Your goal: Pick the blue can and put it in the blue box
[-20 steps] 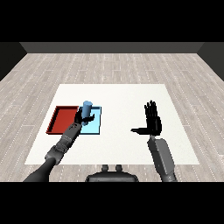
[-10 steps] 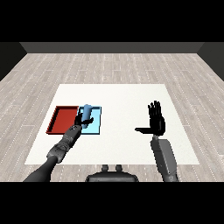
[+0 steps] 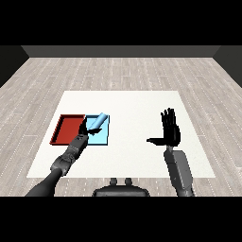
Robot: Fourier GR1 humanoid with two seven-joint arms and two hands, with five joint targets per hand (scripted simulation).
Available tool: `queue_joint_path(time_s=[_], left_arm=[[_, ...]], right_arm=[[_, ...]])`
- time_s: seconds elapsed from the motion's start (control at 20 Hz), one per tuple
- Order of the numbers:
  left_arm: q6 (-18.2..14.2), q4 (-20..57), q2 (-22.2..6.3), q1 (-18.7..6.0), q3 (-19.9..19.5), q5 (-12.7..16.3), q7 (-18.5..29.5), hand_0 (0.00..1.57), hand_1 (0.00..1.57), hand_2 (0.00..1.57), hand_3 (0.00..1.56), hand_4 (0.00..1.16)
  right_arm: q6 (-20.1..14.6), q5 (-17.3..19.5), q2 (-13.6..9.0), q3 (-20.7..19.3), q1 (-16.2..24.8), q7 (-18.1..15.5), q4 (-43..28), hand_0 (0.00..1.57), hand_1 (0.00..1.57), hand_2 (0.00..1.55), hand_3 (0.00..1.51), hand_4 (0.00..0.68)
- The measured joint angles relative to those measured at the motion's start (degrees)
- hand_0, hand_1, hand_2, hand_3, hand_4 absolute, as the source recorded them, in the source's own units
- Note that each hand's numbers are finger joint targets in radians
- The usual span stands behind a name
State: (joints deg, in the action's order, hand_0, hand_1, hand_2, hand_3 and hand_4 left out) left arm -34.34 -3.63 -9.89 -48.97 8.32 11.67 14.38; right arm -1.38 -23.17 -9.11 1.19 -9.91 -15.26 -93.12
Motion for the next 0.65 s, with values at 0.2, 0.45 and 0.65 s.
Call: queue_joint_path(time_s=[0.2,0.45,0.65], left_arm=[[-0.03,-7.52,-1.02,0.48,-3.54,3.13,9.74,0.0,0.0,0.0,0.0,0.0],[10.06,-19.05,-0.37,1.78,-4.41,5.12,22.2,0.0,0.0,0.0,0.0,0.0],[21.43,-27.51,1.44,6.01,-3.25,7.24,26.99,0.0,0.0,0.0,0.0,0.0]], right_arm=[[0.16,0.56,0.03,0.12,-0.4,-0.28,0.83,0.0,0.0,0.0,0.0,0.0],[0.82,1.8,-0.89,0.82,0.29,-0.27,0.91,0.0,0.0,0.0,0.0,0.0],[2.06,2.77,-1.47,1.67,2.24,-0.93,2.07,0.0,0.0,0.0,0.0,0.0]])
